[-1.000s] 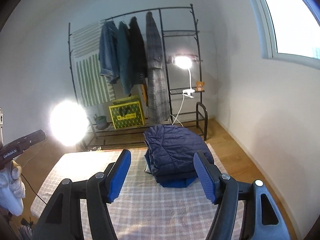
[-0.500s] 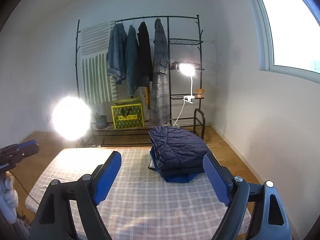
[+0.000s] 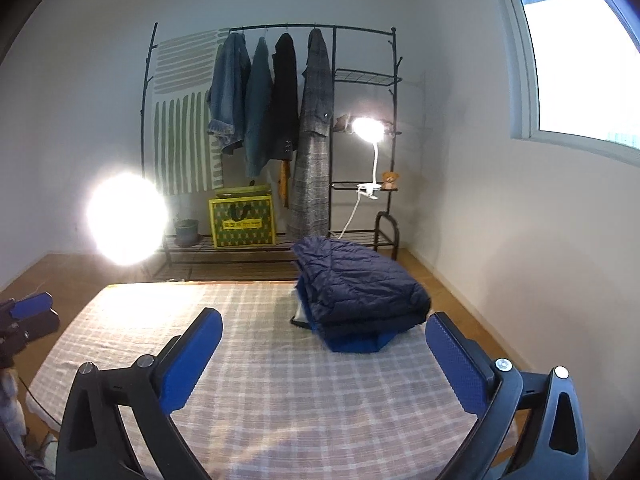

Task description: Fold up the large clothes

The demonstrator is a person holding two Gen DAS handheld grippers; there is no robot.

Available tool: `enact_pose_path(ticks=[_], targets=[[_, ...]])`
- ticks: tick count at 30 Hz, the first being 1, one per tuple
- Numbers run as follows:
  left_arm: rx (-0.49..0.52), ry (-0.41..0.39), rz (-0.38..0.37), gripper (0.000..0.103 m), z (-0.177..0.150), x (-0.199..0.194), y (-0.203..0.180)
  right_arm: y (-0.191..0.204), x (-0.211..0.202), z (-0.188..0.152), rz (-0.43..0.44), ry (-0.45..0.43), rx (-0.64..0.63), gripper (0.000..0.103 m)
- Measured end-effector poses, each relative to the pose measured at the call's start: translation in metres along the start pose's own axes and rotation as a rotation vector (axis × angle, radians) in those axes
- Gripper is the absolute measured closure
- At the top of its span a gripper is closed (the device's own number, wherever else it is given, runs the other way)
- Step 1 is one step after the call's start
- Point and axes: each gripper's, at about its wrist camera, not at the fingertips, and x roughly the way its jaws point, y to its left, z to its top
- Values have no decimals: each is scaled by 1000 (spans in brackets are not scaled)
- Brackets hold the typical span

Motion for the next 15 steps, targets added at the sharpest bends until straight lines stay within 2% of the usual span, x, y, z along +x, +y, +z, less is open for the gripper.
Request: enact_pose_path(ticks=[1, 3, 6, 10, 15], targets=[[3, -12, 4, 21, -3, 1, 2, 3, 4, -3, 0, 0, 2, 0], [11, -22, 12, 10, -7, 5, 4, 7, 10, -7, -11, -9, 1, 0], [39, -50, 42, 0, -15, 10, 7, 13, 22, -13, -24, -18, 0, 0], [118, -13, 72, 0, -24, 24, 3, 15, 37, -23, -38, -30, -6, 0], [155, -9, 103, 0, -38, 32, -5, 9, 51, -33, -50, -39, 31, 0]])
